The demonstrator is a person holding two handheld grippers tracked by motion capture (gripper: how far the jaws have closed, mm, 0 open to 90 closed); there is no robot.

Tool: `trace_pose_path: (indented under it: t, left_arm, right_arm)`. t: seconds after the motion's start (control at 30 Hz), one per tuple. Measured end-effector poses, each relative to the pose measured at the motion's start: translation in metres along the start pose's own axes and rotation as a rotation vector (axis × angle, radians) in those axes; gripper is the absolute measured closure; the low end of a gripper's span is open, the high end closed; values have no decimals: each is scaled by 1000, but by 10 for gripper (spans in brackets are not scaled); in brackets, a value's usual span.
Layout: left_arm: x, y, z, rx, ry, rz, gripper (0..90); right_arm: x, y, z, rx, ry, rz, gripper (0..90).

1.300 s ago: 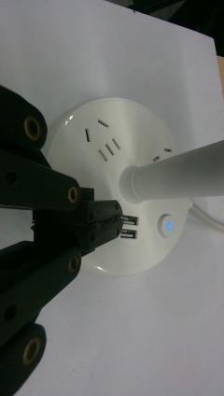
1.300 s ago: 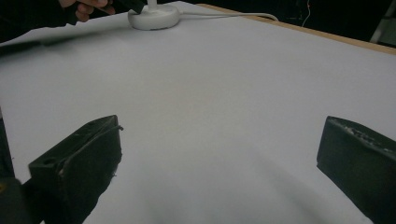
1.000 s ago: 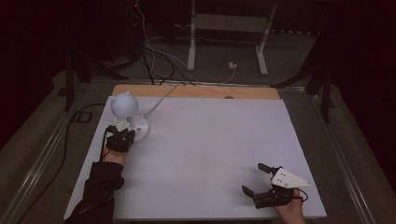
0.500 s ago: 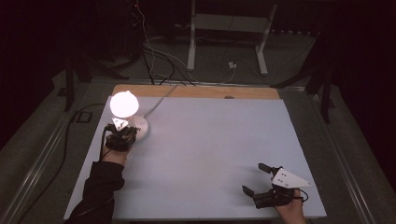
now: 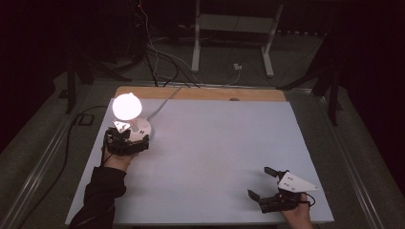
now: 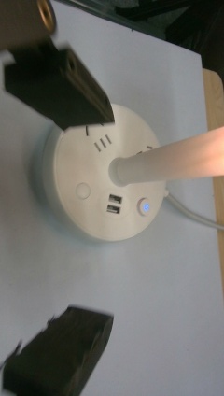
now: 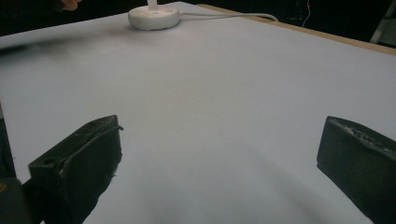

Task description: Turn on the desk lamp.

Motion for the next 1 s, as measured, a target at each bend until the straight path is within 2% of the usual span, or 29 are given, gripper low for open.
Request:
trace_pose_path:
  t: [0.17, 0.2, 0.3, 0.47, 0.93, 1.0]
  left_arm:
    - [-8, 5, 3, -10, -25, 31, 4]
    - [-10, 6, 4, -17, -38, 46, 4]
    - [-15, 6, 7, -22, -85, 36, 4]
    - [-22, 2, 14, 30, -115, 12, 3]
    - [-47, -23, 13, 49, -199, -6, 4]
    - [-50, -27, 13, 63, -208, -11, 4]
  right_arm:
    - [0, 0, 0, 1, -1, 0, 0]
    - [1, 0, 0, 1, 1, 0, 0]
    - [0, 0, 0, 0, 1, -1, 0]
    - [0, 1, 0, 3, 1, 4, 0]
    - [1, 1, -1, -4, 3, 3, 0]
    - [1, 1, -2, -2, 3, 3, 0]
Point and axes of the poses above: each handheld gripper's, and its own axes: x roughly forward along the jaws, y roughly out of its top, z roughly to its right, the point moved 6 cm from there along x, roughly forward along the jaws, and after that the axes turned 10 degrees about -x, right-handed, at the moved point
